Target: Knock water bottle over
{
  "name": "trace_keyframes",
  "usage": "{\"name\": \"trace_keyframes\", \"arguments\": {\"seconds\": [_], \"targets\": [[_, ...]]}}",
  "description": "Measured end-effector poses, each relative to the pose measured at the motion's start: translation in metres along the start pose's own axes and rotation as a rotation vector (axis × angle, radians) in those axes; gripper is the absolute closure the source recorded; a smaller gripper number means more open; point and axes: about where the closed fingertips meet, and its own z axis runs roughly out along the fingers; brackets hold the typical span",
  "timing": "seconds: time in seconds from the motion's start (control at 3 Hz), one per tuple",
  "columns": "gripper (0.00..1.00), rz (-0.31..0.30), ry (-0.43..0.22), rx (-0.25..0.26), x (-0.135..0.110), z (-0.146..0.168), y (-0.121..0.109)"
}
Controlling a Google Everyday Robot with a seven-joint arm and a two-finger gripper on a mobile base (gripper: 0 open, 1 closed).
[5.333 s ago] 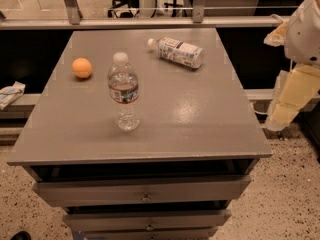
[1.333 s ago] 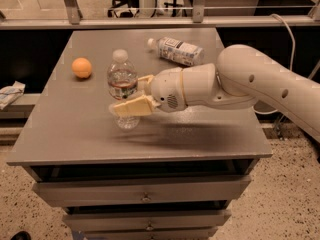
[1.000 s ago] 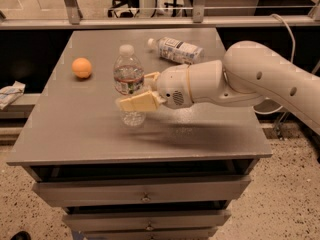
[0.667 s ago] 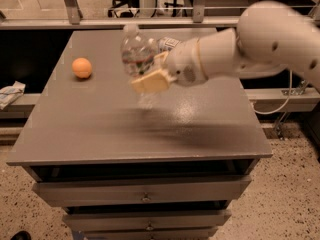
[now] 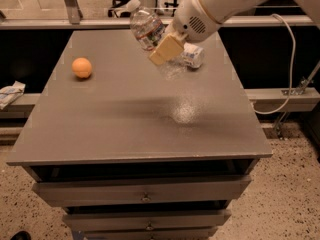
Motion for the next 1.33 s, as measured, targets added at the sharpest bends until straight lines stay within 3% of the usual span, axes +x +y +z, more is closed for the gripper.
{"name": "trace_keyframes", "arguments": {"seconds": [0.33, 0.67, 1.0, 1.33], "targets": [[1.0, -0.073, 0.34, -0.062, 0.056, 0.03, -0.011], [1.0, -0.106, 0.53, -0.105, 0.096, 0.051, -0.011], [0.84, -0.11, 0.608, -0.108, 0.112, 0.063, -0.01], [0.53, -0.098, 0.601, -0.083, 0.113, 0.069, -0.007]]}}
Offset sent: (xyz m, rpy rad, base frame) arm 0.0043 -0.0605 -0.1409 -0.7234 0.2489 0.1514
